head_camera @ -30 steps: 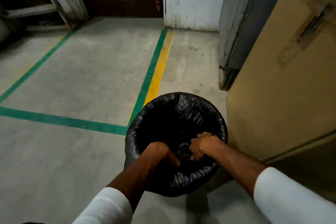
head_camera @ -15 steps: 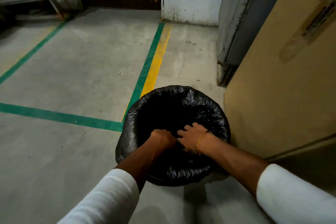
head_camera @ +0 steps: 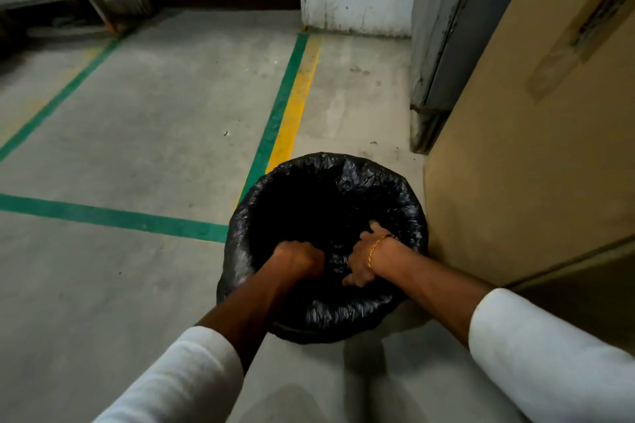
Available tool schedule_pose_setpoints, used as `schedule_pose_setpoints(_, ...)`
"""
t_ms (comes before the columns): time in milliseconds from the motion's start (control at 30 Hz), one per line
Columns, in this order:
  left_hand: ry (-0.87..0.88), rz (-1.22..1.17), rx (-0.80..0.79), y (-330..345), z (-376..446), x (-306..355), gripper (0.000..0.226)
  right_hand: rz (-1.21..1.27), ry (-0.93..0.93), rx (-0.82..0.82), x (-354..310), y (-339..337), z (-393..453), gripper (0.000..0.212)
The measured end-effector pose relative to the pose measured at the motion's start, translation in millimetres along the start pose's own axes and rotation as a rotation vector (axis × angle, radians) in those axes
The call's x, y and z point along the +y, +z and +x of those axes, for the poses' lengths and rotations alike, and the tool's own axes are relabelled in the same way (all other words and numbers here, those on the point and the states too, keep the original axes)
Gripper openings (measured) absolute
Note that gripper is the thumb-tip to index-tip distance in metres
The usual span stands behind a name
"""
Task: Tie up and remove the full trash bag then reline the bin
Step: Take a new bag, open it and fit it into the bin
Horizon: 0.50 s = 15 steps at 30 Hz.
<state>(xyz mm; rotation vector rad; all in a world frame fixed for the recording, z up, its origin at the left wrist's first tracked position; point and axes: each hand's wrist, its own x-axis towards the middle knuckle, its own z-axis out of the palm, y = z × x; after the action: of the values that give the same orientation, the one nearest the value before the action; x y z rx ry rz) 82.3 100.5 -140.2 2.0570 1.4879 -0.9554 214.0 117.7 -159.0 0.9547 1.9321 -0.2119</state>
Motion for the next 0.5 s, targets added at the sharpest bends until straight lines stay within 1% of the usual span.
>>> schedule_pose_setpoints(33, 0.008, -0.011, 0.069, -5, -2, -2, 0.043, 0.026, -0.025, 0.055, 1, -4, -6, 0.055)
schedule_pose_setpoints(100, 0.017, -0.035, 0.145, -18, -10, -3, 0.043, 0.074, -0.048, 0.190, 6, -13, -18, 0.041)
schedule_pose_setpoints(167, 0.039, -0.051, 0.234, -30, -25, -7, 0.040, 0.116, -0.060, 0.315, 13, -23, -35, 0.037)
schedule_pose_setpoints(200, 0.056, -0.074, 0.324, -34, -36, -11, 0.039, 0.141, -0.064, 0.387, 16, -28, -47, 0.035)
schedule_pose_setpoints(233, 0.073, -0.116, 0.457, -36, -47, -17, 0.039, 0.167, -0.067, 0.490, 20, -32, -59, 0.033)
schedule_pose_setpoints(300, 0.082, -0.278, 0.858, -33, -64, -34, 0.036, 0.215, -0.054, 0.824, 26, -32, -80, 0.032)
schedule_pose_setpoints(333, 0.052, -0.402, 1.050, -31, -68, -45, 0.031, 0.252, -0.018, 0.997, 31, -29, -87, 0.033)
schedule_pose_setpoints(367, -0.010, -0.547, 1.170, -26, -69, -55, 0.028, 0.318, 0.053, 1.148, 35, -25, -92, 0.032)
schedule_pose_setpoints(400, -0.090, -0.699, 1.215, -20, -69, -62, 0.031, 0.415, 0.154, 1.258, 40, -19, -95, 0.033)
schedule_pose_setpoints(433, -0.173, -0.852, 1.177, -15, -68, -66, 0.039, 0.521, 0.267, 1.306, 44, -14, -97, 0.036)
schedule_pose_setpoints(467, -0.228, -0.996, 1.088, -8, -64, -67, 0.047, 0.640, 0.373, 1.294, 47, -6, -96, 0.042)
schedule_pose_setpoints(500, -0.269, -1.121, 1.004, -1, -60, -66, 0.053, 0.794, 0.459, 1.223, 48, 2, -92, 0.049)
